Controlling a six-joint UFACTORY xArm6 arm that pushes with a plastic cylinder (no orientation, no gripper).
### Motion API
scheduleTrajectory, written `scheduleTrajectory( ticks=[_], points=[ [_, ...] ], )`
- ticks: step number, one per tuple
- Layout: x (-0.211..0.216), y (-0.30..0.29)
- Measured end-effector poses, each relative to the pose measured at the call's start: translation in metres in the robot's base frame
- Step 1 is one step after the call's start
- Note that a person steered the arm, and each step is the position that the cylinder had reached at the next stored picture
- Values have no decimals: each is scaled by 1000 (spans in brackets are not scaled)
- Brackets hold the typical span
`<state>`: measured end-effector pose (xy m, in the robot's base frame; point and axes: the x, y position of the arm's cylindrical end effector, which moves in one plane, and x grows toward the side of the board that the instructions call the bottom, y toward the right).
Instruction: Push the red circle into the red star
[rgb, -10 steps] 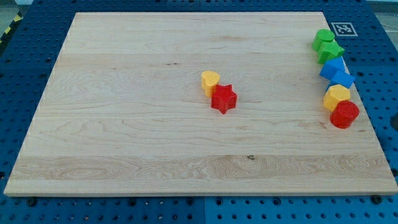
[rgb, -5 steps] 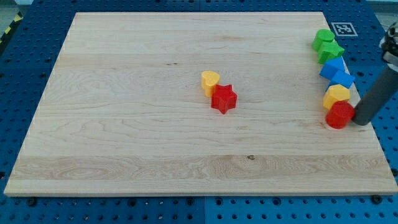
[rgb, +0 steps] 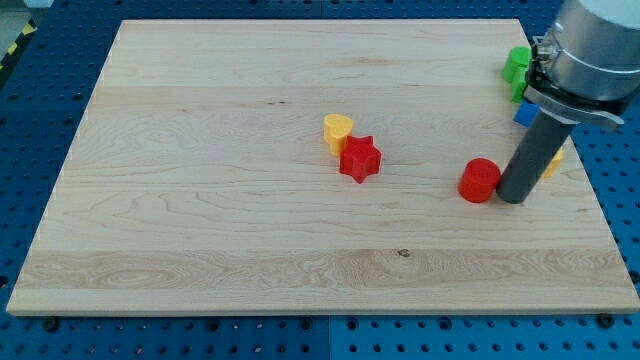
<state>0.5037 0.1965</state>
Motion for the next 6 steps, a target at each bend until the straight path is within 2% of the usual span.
scheduleTrajectory(
  ticks=[2, 4, 6],
  points=[
    [15, -5],
    [-11, -7],
    [-12, -39]
  ],
)
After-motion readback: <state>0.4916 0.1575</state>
